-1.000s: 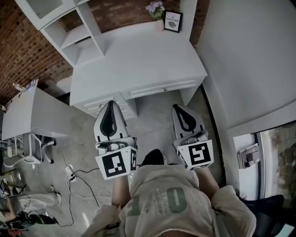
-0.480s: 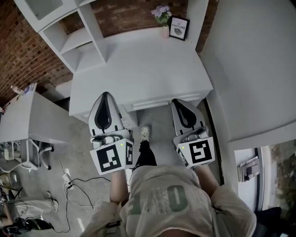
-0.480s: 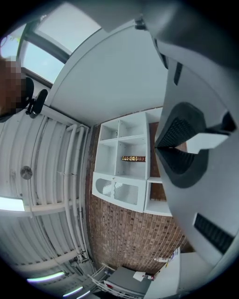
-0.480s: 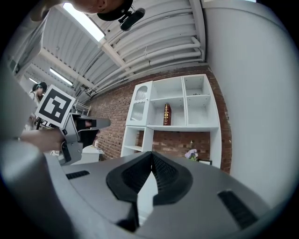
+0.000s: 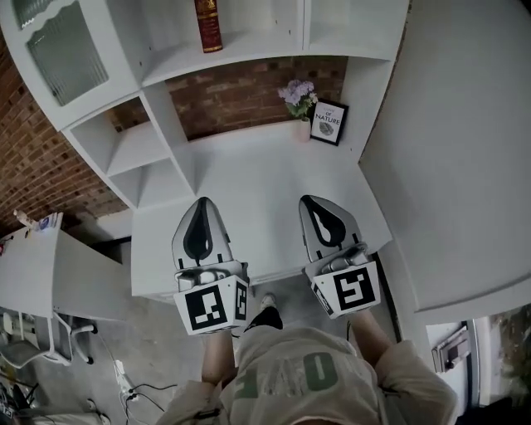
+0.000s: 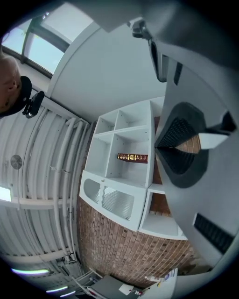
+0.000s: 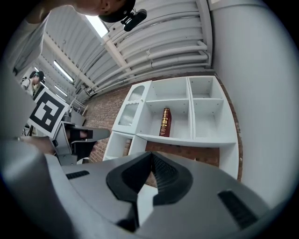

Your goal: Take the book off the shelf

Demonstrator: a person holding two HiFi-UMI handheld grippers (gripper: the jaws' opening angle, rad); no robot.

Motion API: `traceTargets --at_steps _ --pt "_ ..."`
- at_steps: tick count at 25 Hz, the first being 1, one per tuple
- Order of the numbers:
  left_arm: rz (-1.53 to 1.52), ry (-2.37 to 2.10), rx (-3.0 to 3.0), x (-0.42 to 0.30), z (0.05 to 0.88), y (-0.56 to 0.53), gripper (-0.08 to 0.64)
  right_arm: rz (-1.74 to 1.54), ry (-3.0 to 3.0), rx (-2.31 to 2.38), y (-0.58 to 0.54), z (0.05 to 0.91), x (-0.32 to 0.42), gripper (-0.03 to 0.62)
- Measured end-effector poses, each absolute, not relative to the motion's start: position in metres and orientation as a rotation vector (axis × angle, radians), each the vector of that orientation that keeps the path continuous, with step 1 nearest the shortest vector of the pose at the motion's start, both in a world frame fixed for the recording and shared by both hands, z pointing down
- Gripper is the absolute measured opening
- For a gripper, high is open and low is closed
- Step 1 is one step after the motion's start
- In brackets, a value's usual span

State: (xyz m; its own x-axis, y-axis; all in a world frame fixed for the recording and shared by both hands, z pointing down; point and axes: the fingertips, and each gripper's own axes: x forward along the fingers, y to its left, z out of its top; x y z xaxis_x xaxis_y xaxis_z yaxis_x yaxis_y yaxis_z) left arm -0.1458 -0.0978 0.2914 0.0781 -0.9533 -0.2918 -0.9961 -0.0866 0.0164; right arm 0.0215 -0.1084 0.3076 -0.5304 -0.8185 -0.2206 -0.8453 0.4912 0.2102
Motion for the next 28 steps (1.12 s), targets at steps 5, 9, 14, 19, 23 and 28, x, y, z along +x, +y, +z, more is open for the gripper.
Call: traceTargets --at_steps 5,9,14,19,23,28 --pt "0.35 1.967 -2.19 -0.166 0.277 -0.181 0.011 0.489 2.593 -1.459 -0.188 0.279 -0.007 0.014" --pt "0.344 1.94 -2.24 -0.173 0.27 -0.239 0.012 0.484 2.579 -1.469 -0.242 0.269 -0.023 0.014" --pt "0.315 1.947 -2.289 -0.171 0.274 -0.284 0.012 0.421 2.576 -1.471 -0.291 0.27 -0.031 0.013" --pt "0.257 2.009 -2.263 -0.161 0.282 -0.299 0.011 0.344 2.583 -1.382 -0.314 0.273 -0.032 0.014" --pt "0.225 2.034 -2.23 -0.155 0.281 -0.3 0.011 0.331 2.593 -1.349 -0.325 0.275 -0.029 0.014" --pt "0.261 2.07 -2.193 -0.161 0.279 -0.3 0.012 0.334 2.613 -1.328 -0.333 0.276 -0.033 0.014"
